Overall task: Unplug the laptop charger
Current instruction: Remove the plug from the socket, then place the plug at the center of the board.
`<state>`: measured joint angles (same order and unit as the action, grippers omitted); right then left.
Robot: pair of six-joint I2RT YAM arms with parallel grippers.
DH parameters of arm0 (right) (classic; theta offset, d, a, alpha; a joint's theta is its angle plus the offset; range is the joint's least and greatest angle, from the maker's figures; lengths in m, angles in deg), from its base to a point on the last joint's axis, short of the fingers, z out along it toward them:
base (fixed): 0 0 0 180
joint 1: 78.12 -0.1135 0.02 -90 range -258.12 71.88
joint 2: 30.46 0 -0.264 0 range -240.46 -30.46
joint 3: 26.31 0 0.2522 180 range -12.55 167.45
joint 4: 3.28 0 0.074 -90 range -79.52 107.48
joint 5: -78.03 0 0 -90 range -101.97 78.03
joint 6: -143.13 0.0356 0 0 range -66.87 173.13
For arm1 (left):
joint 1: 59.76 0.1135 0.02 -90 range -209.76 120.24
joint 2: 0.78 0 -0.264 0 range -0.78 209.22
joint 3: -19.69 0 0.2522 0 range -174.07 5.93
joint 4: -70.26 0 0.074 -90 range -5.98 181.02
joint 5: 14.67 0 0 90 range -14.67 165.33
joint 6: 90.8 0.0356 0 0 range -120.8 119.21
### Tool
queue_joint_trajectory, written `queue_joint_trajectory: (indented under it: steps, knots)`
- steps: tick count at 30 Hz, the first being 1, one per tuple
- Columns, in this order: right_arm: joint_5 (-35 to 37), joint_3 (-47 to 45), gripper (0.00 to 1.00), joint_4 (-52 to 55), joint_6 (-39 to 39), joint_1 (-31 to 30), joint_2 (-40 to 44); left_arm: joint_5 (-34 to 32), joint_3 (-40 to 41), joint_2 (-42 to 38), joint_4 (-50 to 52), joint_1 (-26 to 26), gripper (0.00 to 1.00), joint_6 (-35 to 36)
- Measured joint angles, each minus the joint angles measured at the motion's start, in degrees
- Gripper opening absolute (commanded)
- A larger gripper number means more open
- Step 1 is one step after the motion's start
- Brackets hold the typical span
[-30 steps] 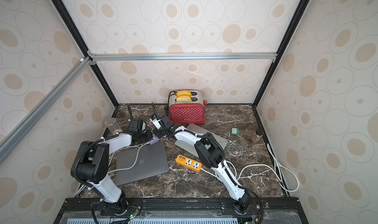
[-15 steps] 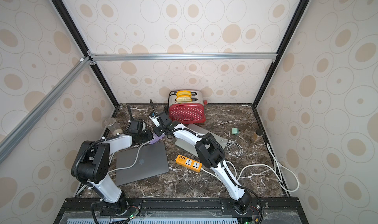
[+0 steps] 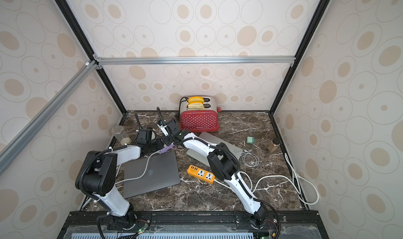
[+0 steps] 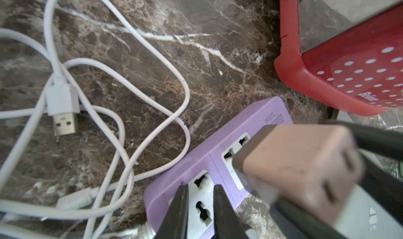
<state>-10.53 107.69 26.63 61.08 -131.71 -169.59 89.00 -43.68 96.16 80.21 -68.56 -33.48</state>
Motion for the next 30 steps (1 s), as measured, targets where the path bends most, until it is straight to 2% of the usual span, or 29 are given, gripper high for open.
queue_joint_trajectory:
  steps: [8, 14, 21, 30]
  knots:
    - [-1.68, -13.44, 0.30, -2.16, 1.36, 1.51, 9.51, 3.76, 5.75, -9.33, 3.63, -0.31, 0.40, 4.15]
    - [-8.59, -20.68, 0.30, -2.95, 4.61, 3.93, 17.70, 5.60, 8.11, -16.15, 1.84, -2.45, 0.43, 8.07]
    - [-19.96, -25.68, 0.30, -6.67, 10.40, 7.32, 23.08, 3.13, 14.16, -24.24, -4.74, -10.51, 0.42, 17.25]
    - [-27.74, -30.75, 0.31, -7.63, 15.02, 7.69, 23.50, -2.51, 18.75, -31.45, -9.46, -10.82, 0.42, 23.45]
